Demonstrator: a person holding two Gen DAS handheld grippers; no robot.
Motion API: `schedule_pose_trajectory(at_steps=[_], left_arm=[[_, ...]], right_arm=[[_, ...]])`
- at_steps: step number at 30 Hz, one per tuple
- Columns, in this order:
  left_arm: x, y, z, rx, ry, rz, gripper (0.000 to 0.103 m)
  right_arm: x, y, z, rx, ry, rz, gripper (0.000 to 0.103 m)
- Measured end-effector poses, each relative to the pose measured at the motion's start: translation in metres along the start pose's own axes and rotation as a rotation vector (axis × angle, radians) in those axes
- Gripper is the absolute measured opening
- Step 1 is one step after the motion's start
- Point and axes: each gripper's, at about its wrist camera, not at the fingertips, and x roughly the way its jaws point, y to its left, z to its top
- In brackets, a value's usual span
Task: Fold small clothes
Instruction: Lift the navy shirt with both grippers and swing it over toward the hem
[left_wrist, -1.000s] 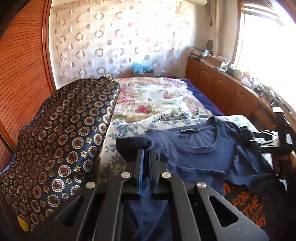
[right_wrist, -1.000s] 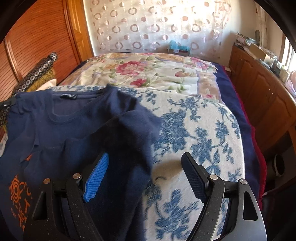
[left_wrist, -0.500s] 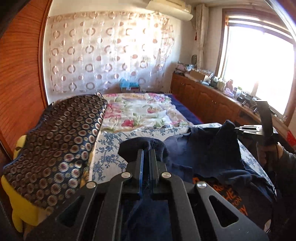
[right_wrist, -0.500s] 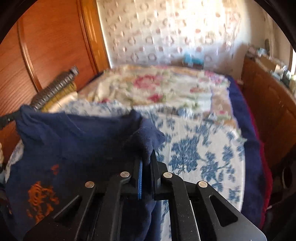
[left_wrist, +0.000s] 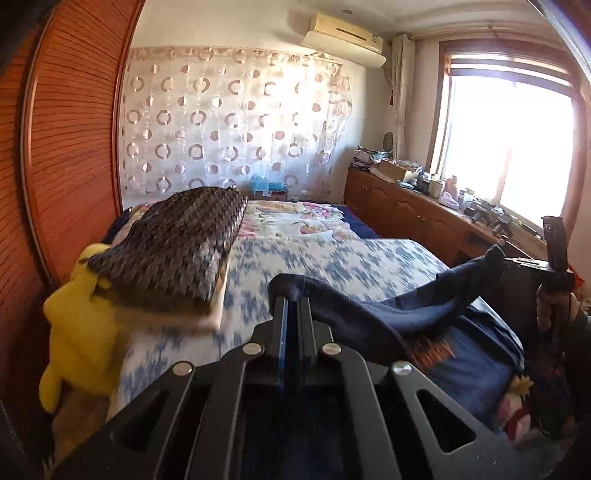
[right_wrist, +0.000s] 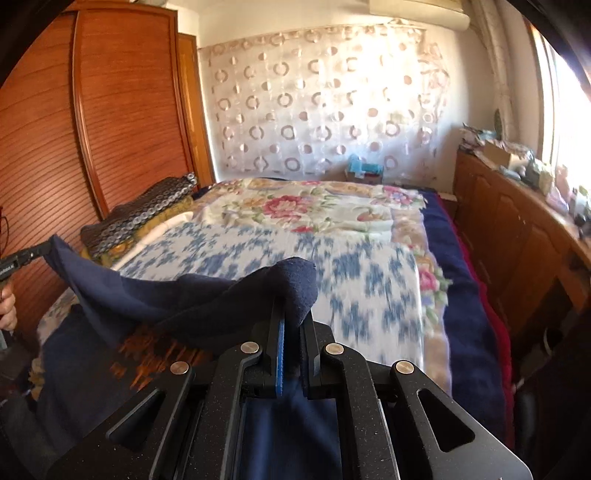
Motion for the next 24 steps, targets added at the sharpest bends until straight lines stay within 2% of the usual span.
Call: schedule_pose_trajectory(at_steps=[3, 8, 10, 14, 17, 19, 21, 24], left_arm=[[-0.015, 0.002, -0.017, -0.015, 0.042, 0.005, 0.000], [-0.018, 0.001, -0.040, 0.005, 0.121, 0.023, 0.002], [-0.014, 0.001, -0.049, 0.013, 0.163, 0.025, 0.006], [-0.011, 0.000, -0.065, 0.060, 0.186, 0.045, 0.012], [-0.007, 0.002, -0.066, 0.050, 0.199, 0.042, 0.019], [-0.005, 0.002, -0.066, 0.051, 0.203, 0.034, 0.022], [-0.001, 0.002, -0.064, 0.060, 0.206, 0.038, 0.023], [0.002, 0.003, -0.062, 0.063, 0.212, 0.035, 0.025]], right_arm=[[-0.024, 0.007, -0.026, 0.035, 0.035, 0.010, 0.003], [-0.046, 0.017, -0.057, 0.096, 0.093, 0.022, 0.003], [-0.046, 0.022, -0.067, 0.101, 0.124, 0.025, 0.003], [-0.039, 0.025, -0.087, 0.065, 0.196, -0.008, 0.004], [-0.034, 0.024, -0.095, 0.064, 0.222, -0.033, 0.005], [-0.034, 0.024, -0.097, 0.060, 0.227, -0.044, 0.007], [-0.034, 0.024, -0.095, 0.049, 0.228, -0.063, 0.019], [-0.038, 0.025, -0.089, 0.034, 0.214, -0.070, 0.027]])
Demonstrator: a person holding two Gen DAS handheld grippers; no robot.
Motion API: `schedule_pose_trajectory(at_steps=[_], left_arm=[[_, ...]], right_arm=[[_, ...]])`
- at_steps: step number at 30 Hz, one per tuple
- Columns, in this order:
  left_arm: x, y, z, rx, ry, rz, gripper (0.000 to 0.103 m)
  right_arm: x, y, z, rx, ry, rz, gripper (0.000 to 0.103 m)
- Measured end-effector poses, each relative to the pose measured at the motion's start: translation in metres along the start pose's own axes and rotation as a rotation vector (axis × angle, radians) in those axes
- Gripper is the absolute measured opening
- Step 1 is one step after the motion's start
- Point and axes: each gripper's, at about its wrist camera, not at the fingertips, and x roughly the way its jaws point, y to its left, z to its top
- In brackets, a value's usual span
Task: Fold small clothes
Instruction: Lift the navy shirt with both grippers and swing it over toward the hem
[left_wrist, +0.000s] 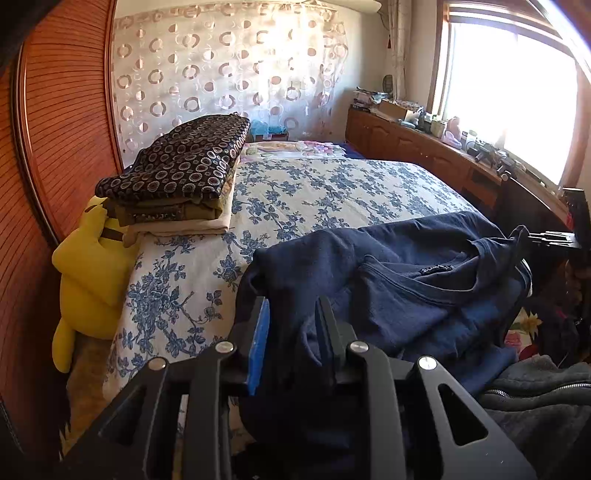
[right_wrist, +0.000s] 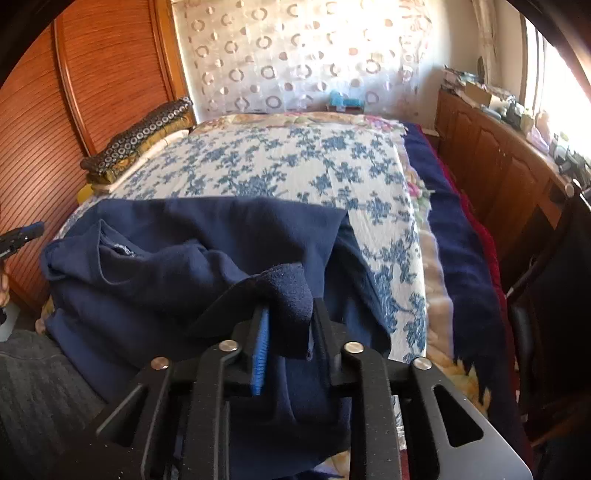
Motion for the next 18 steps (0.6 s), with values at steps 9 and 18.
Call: schedule_pose_trajectory(at_steps=[9, 18], left_arm=[[0.031, 0.010, 0.018, 0.018, 0.049, 0.010, 0.038], [0.076, 0.026, 0.042, -0.015, 0.094, -0.019, 0.039]], right_arm=[[0.002, -0.011, 0.027, 0.000, -0.068, -0.017, 0.067], [0.066, -0.023, 0.059, 0.009, -0.007, -0.005, 0.075]])
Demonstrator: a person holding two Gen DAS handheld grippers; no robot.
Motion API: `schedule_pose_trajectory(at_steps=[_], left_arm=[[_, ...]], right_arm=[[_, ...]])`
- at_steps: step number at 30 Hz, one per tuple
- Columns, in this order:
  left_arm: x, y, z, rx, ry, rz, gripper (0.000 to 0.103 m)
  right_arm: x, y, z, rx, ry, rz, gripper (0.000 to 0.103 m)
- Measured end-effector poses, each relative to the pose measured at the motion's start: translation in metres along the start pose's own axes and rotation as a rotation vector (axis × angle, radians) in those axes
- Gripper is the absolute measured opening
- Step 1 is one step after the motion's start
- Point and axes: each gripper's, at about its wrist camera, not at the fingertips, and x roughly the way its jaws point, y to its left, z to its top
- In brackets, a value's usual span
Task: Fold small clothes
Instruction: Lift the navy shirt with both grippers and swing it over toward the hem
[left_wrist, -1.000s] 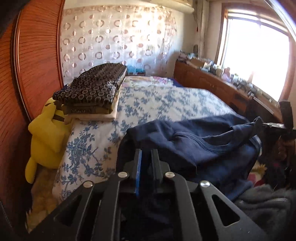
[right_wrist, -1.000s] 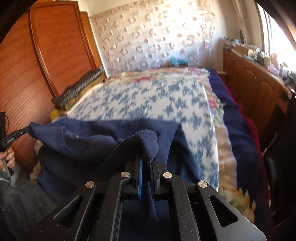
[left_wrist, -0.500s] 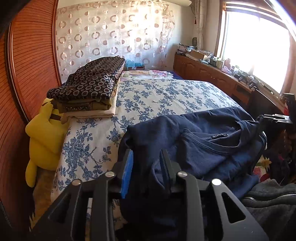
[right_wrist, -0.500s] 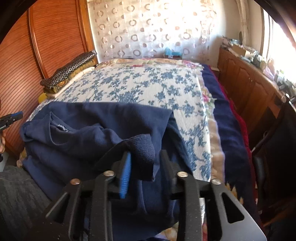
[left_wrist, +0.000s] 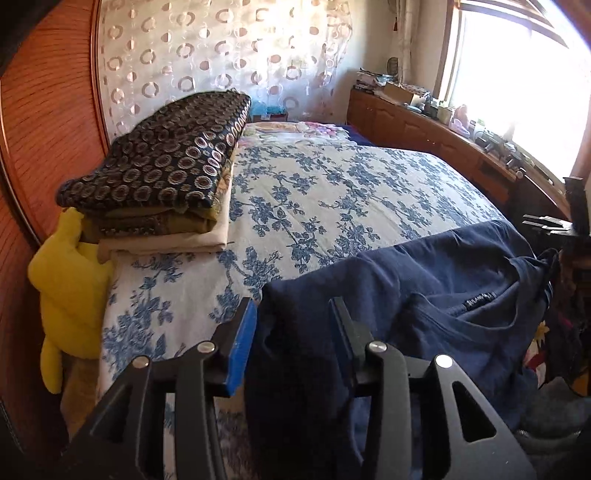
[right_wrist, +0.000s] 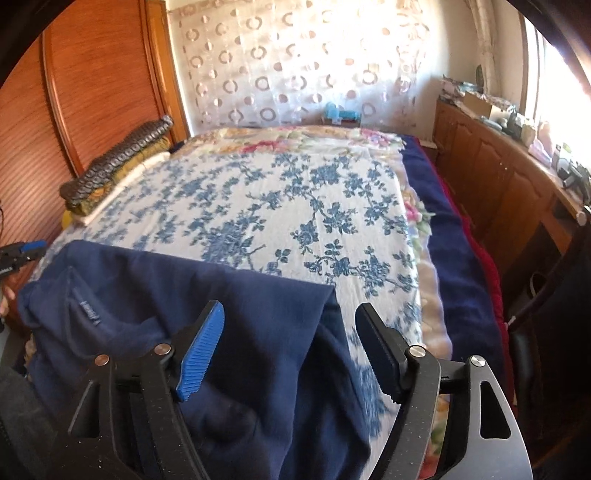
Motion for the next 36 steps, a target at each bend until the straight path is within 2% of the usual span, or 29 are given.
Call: schedule_pose_trajectory(at_steps=[10, 19, 20, 21, 22, 23, 24, 26, 28, 31, 36], left_arm=[[0.041, 0.007, -0.006, -0.022, 0.100, 0.000, 0.039], [0.047, 0.008, -0.003, -0.021, 0.086, -0.016, 0.040], [0.048, 0.007, -0.003, -0.020, 0.085, -0.037, 0.039], [0.049, 0.007, -0.002, -0.019, 0.085, -0.061, 0.032], [0.048, 0.006, -0.002, -0.017, 0.085, -0.080, 0.025], [0.048, 0.006, -0.002, -0.017, 0.088, -0.095, 0.014], [0.046, 0.005, -0.003, -0.021, 0.085, -0.118, 0.007], [0.036, 0.001, -0.004, -0.010, 0.061, -0.115, 0.005], [0.021, -0.002, -0.001, -0.023, 0.022, -0.115, 0.005], [-0.012, -0.004, 0.009, -0.045, -0.057, -0.123, 0.005], [-0.083, -0.020, 0.030, -0.012, -0.218, -0.139, 0.005]], right_arm=[[0.049, -0.008, 0.000, 0.002, 0.102, 0.001, 0.075], [0.052, 0.000, 0.000, -0.042, 0.094, -0.006, 0.075], [0.051, 0.002, -0.001, -0.050, 0.091, 0.000, 0.070], [0.050, 0.003, -0.002, -0.055, 0.088, 0.014, 0.058], [0.049, 0.006, -0.003, -0.060, 0.087, 0.042, 0.050], [0.048, 0.008, -0.003, -0.063, 0.092, 0.065, 0.032], [0.047, 0.010, -0.003, -0.066, 0.099, 0.077, 0.020], [0.042, 0.017, -0.005, -0.082, 0.103, 0.083, 0.014], [0.033, 0.023, -0.007, -0.094, 0.082, 0.088, 0.013], [0.002, 0.030, -0.006, -0.098, 0.017, 0.093, 0.012], [-0.076, 0.041, 0.009, -0.109, -0.136, 0.067, 0.011]])
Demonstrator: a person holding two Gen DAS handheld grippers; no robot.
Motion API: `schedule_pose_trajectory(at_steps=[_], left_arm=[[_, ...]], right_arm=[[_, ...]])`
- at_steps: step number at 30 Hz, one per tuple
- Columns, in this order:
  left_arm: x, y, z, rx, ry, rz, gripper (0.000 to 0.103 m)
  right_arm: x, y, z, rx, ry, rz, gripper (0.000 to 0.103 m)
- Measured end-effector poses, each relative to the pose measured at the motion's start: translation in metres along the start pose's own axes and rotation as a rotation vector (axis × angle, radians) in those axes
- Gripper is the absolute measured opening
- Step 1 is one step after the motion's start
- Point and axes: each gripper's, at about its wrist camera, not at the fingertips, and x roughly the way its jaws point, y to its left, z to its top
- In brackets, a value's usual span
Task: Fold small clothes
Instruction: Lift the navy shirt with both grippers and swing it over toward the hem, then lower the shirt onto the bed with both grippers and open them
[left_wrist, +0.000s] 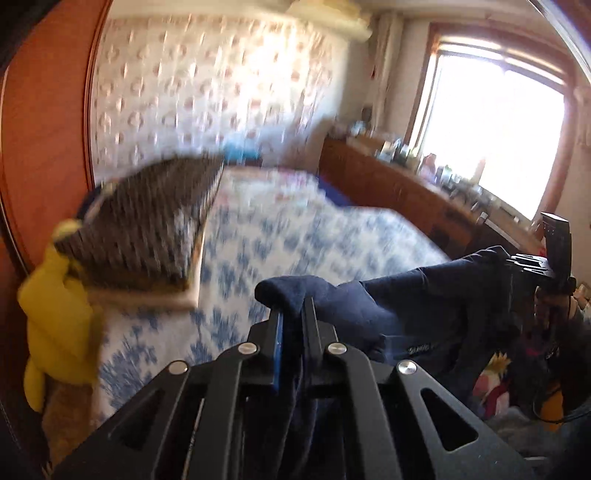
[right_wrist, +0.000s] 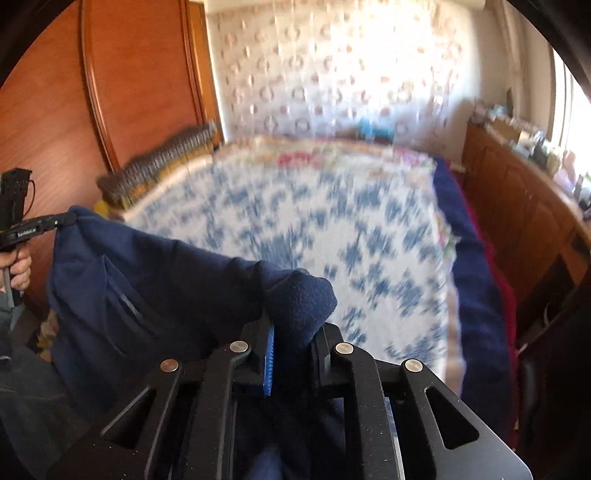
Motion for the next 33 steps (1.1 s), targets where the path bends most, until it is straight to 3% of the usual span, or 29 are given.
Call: schedule_pose_trajectory(at_steps=[5, 19, 28, 33], left_arm=[[-0.047, -0.021, 0.030, 0.038, -0.128, -0.023, 0.005], [-0.135, -0.032, 0.102, 0.110, -0.356, -0.022, 0.005], [-0.157, -0.018, 0.131, 0.116, -0.438, 0.013, 0.005], [-0.123, -0.008, 0.151, 0.115, -0.394, 0.067, 0.005]], right_arm=[[-0.060, 0.014, 0.028, -0.048, -0.105, -0.027, 0.011], [-0.194, 0.040, 0.096, -0.140, -0.374, -0.038, 0.011], [-0.229, 0.045, 0.123, -0.192, -0.453, -0.065, 0.011], [-0.196, 0.036, 0.147, -0.198, -0.406, -0.087, 0.011]])
